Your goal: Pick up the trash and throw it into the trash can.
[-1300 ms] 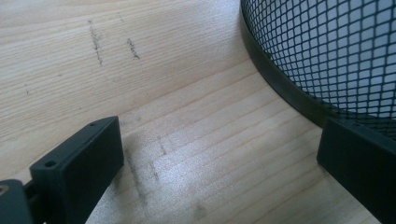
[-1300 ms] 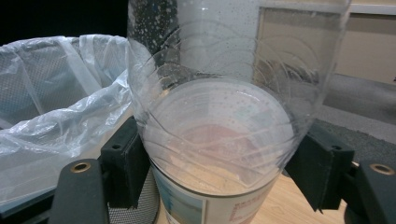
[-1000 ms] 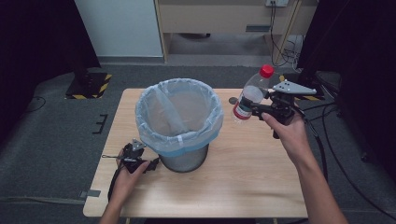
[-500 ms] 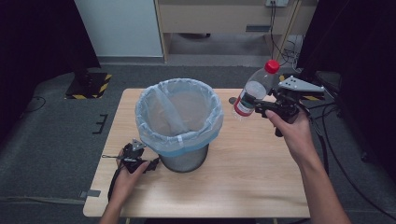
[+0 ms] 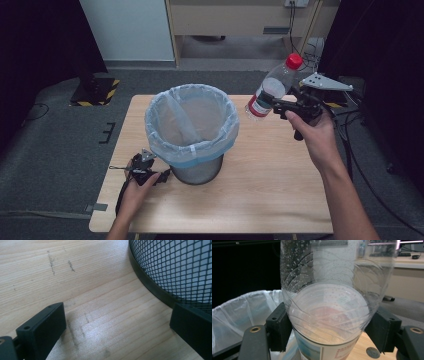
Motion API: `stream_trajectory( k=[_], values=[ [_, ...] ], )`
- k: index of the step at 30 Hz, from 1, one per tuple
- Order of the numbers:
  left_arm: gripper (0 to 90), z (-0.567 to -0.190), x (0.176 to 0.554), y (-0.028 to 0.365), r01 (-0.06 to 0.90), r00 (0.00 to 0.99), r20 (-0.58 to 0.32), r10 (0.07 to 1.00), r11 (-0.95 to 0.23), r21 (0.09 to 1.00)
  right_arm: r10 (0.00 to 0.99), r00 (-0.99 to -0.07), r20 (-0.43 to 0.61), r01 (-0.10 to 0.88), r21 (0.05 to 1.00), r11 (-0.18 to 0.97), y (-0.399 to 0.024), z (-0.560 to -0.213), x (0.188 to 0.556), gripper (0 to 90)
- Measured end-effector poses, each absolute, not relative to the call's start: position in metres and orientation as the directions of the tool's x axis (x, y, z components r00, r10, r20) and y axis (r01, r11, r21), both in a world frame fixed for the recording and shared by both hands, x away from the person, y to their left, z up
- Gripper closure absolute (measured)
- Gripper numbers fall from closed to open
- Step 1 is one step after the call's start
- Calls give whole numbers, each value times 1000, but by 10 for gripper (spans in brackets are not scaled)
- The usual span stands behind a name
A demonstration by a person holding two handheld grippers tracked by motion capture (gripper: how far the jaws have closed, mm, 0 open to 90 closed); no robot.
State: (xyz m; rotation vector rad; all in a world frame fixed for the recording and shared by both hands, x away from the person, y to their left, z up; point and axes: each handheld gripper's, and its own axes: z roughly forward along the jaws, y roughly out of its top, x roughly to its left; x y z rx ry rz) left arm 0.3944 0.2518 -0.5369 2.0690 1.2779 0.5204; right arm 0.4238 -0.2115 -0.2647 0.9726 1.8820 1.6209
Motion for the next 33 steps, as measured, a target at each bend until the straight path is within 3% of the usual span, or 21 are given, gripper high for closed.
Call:
stream_trajectory(
  k=[33],
  values=[
    [0, -537, 394, 252, 639, 448, -1, 894, -320, 699, 696, -705, 132, 147, 988, -39, -167, -233, 427, 285]
  ],
)
